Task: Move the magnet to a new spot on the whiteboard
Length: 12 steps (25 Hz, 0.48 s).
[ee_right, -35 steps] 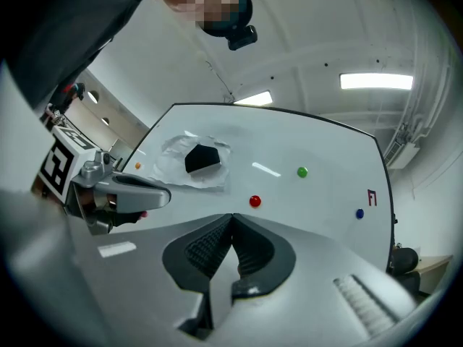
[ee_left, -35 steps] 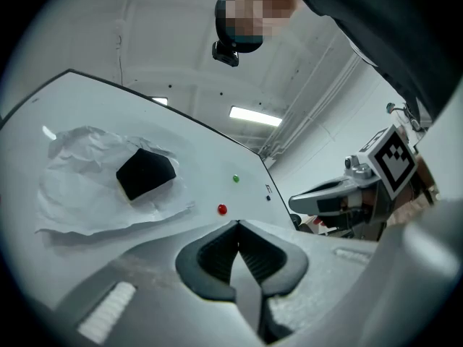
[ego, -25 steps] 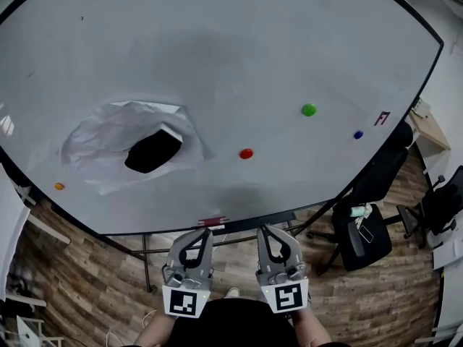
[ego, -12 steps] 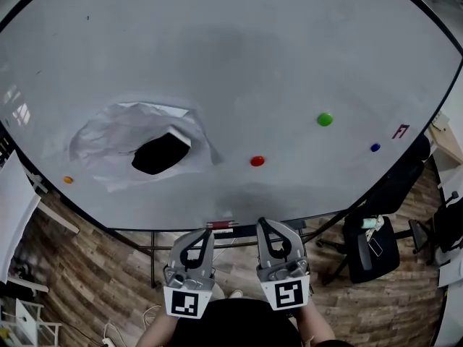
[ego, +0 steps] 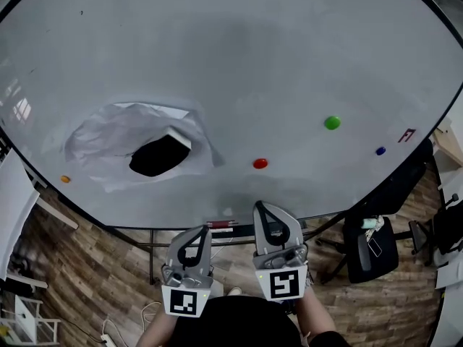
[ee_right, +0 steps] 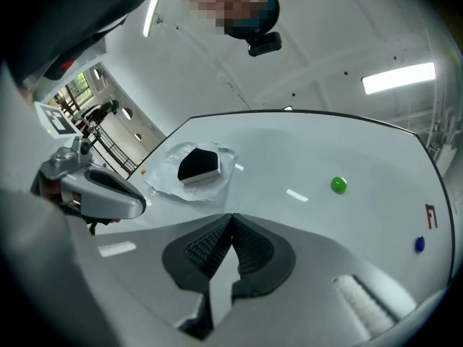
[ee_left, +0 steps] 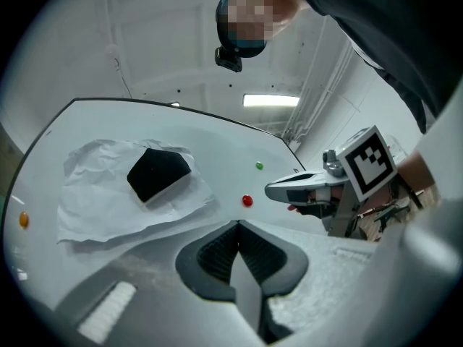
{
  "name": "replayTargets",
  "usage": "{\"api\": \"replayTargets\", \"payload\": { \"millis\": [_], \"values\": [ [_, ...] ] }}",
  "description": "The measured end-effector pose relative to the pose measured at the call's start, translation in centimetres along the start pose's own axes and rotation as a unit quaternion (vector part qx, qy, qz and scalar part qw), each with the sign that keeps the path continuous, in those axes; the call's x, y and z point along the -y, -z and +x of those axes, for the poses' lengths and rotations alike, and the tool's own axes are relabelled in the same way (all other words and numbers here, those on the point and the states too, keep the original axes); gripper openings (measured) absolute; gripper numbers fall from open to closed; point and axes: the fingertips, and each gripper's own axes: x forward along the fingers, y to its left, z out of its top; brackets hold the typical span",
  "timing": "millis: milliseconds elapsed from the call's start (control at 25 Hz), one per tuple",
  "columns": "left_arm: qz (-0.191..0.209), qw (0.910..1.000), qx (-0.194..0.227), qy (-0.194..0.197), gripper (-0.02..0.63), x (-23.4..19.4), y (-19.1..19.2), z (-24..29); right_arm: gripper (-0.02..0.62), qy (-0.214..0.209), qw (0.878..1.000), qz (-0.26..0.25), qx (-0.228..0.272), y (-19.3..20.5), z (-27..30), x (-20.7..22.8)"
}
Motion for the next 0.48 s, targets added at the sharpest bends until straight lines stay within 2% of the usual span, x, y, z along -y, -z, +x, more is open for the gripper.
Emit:
{"api": "replayTargets", "payload": {
  "millis": [200, 480],
  "values": [
    [-0.006, 1.0, 0.003, 0.006, 0.002, 0.5, 0.2, 0.8, 0.003, 0.004, 0.999, -0.038, -0.008, -0.1, 1.4, 0.6],
    [-0.007, 0.9999, 0.006, 0.01, 0.002, 0.9, 0.3, 1.6, 0.003, 0.027, 0.999, -0.026, -0.038, 1.1, 2.8, 3.2]
  ]
}}
